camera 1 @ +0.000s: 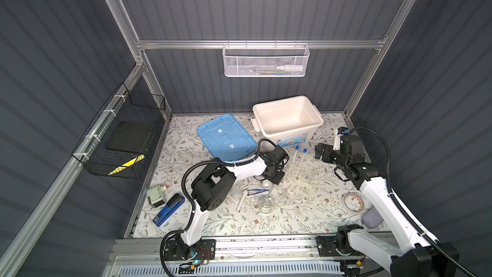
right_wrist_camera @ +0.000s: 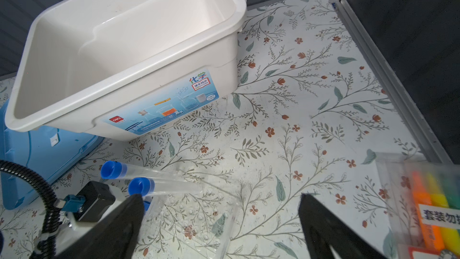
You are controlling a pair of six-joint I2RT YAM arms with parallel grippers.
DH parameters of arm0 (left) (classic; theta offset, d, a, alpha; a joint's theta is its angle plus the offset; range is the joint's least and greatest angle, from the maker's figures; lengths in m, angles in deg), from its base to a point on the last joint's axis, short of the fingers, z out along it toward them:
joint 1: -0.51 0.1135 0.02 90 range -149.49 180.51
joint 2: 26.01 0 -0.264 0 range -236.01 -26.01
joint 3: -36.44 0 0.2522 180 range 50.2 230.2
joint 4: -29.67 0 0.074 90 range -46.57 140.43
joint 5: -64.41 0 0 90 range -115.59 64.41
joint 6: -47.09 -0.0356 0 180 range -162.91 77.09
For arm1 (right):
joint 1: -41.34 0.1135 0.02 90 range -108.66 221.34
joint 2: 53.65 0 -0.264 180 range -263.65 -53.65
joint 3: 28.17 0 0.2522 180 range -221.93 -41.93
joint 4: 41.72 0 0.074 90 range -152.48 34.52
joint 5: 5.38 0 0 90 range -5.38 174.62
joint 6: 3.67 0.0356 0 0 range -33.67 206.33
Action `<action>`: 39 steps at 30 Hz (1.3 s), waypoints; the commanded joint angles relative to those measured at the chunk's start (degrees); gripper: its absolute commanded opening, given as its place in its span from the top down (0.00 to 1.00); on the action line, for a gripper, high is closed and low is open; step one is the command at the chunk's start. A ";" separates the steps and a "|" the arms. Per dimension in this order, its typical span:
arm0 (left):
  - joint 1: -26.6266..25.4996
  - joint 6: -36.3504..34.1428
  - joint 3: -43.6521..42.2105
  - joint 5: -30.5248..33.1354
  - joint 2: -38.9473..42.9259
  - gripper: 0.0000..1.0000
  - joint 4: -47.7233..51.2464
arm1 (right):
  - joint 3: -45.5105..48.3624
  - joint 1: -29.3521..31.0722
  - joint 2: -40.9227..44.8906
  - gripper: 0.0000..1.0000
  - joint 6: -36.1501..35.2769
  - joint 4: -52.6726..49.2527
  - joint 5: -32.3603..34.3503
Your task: Organize the chemistry lab equipment
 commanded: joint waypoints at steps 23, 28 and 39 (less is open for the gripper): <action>0.31 3.14 3.98 -0.33 -0.45 0.76 2.95 | 0.67 -0.63 2.26 0.01 -0.28 -0.74 -1.09; 0.33 3.08 4.25 -0.58 -1.22 0.73 3.93 | 0.67 -0.63 2.44 0.01 -0.19 -0.74 -0.72; 0.33 3.94 2.22 -0.21 -1.19 0.57 5.92 | -0.82 -0.71 3.85 0.01 -0.18 -3.20 0.73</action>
